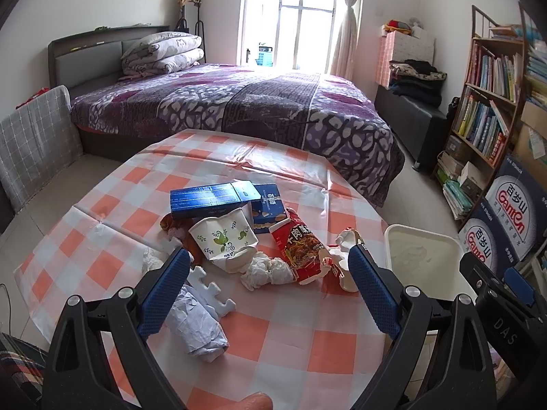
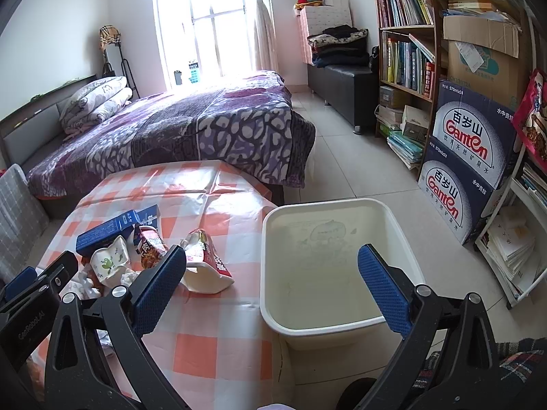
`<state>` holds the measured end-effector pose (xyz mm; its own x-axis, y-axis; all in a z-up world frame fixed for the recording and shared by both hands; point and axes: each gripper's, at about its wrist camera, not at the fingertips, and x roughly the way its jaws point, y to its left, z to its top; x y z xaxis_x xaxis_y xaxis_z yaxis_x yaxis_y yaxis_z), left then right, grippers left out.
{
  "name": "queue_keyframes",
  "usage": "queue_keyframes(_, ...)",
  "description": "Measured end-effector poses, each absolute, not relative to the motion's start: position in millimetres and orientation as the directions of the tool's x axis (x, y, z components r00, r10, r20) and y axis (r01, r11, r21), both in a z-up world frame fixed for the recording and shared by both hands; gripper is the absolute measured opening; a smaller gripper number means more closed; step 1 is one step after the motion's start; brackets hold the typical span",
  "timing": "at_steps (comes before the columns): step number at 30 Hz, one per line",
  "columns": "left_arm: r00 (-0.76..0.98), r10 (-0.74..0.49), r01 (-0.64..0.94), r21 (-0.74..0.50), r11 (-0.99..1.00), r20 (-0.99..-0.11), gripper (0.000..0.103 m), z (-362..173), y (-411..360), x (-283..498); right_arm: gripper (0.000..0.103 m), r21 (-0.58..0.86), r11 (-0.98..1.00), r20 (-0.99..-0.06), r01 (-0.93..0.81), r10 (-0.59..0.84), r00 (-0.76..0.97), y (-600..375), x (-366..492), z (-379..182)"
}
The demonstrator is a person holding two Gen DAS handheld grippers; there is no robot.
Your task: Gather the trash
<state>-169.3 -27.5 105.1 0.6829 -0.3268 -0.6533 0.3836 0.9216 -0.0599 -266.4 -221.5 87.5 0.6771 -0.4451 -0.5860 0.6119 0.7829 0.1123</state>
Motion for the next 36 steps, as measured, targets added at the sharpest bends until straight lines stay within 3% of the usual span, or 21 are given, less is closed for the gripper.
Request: queue_keyframes(36, 0.681, -0.329, 0.38, -0.069, 0.922, -0.655, 0.091, 97.1, -31.8, -170.0, 0.096, 0.121, 0.781, -0.588, 0.612, -0.441, 0.678, -222.8, -264.3, 80.6)
